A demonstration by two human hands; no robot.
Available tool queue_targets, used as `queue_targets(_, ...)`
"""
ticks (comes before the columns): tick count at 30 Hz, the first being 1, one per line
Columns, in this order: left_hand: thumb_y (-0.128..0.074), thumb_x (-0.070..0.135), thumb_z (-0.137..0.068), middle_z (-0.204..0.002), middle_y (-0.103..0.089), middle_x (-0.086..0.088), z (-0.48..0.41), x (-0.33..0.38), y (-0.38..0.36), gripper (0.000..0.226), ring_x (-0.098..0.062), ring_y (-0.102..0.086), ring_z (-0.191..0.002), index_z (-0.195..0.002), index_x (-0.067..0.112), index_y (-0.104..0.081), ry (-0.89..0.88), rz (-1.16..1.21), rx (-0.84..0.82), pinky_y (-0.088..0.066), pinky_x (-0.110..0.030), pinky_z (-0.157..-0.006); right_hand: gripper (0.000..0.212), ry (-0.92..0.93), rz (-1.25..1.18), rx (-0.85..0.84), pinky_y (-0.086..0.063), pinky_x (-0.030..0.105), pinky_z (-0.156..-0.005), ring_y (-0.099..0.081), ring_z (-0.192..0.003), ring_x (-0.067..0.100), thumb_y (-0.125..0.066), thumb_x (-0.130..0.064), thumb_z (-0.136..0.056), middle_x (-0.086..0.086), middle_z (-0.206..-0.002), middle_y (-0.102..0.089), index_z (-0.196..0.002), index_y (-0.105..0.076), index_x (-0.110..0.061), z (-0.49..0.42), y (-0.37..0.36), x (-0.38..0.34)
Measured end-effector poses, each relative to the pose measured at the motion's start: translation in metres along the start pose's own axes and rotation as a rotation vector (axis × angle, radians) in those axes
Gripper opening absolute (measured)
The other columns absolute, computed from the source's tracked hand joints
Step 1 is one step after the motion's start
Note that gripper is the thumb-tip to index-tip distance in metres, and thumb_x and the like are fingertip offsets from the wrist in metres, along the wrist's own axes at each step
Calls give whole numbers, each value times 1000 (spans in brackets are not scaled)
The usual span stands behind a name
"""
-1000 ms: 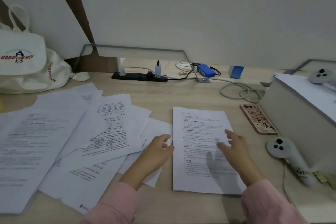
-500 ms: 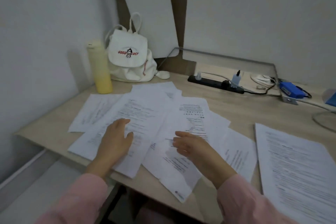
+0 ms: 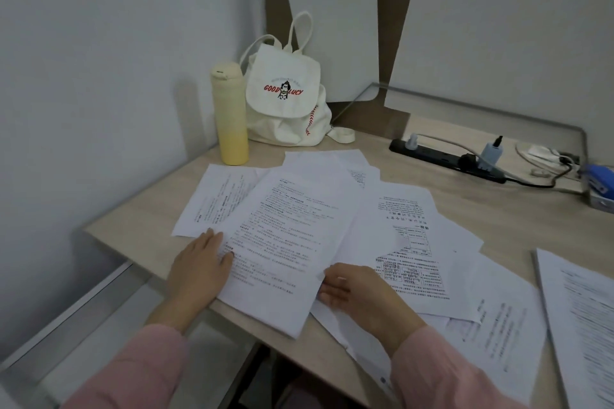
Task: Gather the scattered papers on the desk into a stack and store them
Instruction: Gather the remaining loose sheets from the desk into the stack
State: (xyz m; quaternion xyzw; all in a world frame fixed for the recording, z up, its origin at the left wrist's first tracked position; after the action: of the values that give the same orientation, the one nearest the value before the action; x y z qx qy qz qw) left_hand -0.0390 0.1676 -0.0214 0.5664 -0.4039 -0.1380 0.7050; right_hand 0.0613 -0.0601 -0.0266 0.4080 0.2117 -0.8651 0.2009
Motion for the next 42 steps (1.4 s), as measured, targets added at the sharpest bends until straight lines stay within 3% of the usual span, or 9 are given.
queue_targets(4,-35,35,-98,-158,-16,-6,2,0,-1,55,-20,-18,-144,-147,13,-23,1,10,6,-17,-34,-117,18,59,195,-42,-54,23,-49,-64,-69,18,-45,0,-90,8,-86,-66,-101,-58,-5,2,-23,1)
queue_targets(8,-40,32,-97,-154,-27,-8,7,1,1,53,-21,-28,-140,-144,11,-29,16,97,-14,-24,-35,-113,30,229,261,21,-56,24,-63,-65,-81,17,-40,4,-89,5,-102,-68,-102,-59,-16,8,-23,-13)
queue_targets(12,-49,33,-93,-147,-38,-7,15,7,16,56,-23,-40,-132,-142,13,-31,103,411,23,-34,-38,-104,32,315,260,-37,-55,19,-57,-68,-74,7,-43,-2,-92,-10,-89,-73,-97,-64,-25,25,-5,-33)
queue_targets(16,-57,36,-88,-122,-58,6,35,47,15,43,-10,-61,-95,-128,23,-45,159,876,-79,-47,-23,-69,29,394,237,-3,-58,29,-77,-71,-87,13,-47,-7,-93,-7,-96,-75,-98,-68,-27,53,41,-55)
queue_targets(19,-60,25,-88,-107,-65,-1,52,96,8,31,-15,-66,-90,-117,22,-49,152,1088,-105,-51,-29,-68,28,473,249,167,-54,39,-86,-68,-94,21,-45,-7,-94,0,-103,-73,-101,-66,-24,78,94,-70)
queue_targets(26,-49,18,-94,-112,-60,3,100,253,-37,22,-18,-61,-101,-113,25,-40,-127,976,-189,-50,-38,-87,28,509,310,542,-45,25,-66,-62,-88,12,-45,-7,-92,-10,-99,-66,-105,-63,-25,143,232,-63)
queue_targets(33,-46,14,-95,-103,-60,12,154,372,-104,25,-10,-61,-96,-95,38,-42,-287,1018,-372,-51,-31,-82,25,505,407,946,-40,22,-59,-58,-75,7,-53,-7,-88,-13,-85,-66,-103,-66,-22,223,370,-32)
queue_targets(39,-43,14,-95,-104,-57,15,181,418,-157,24,-7,-60,-97,-106,36,-40,-308,980,-494,-50,-26,-79,28,402,430,1080,-37,29,-77,-55,-91,18,-51,-5,-89,3,-100,-65,-113,-64,-14,243,434,-3)
queue_targets(42,-42,11,-95,-107,-56,12,182,420,-175,27,2,-57,-89,-112,32,-39,-269,946,-479,-45,-6,-61,31,354,416,1108,-35,27,-76,-53,-86,18,-51,-3,-88,4,-93,-63,-114,-64,-12,242,447,11)
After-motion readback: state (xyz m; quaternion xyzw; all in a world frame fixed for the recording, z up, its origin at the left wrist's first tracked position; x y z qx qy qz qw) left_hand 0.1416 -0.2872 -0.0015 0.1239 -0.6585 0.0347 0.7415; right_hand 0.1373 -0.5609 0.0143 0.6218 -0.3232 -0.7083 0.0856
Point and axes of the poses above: each hand's wrist, its own z-axis away from the middle knuckle, its own y-axis out of the back of the hand, x = y × z, the point moved 10 cm from there along -z, towards the middle knuckle
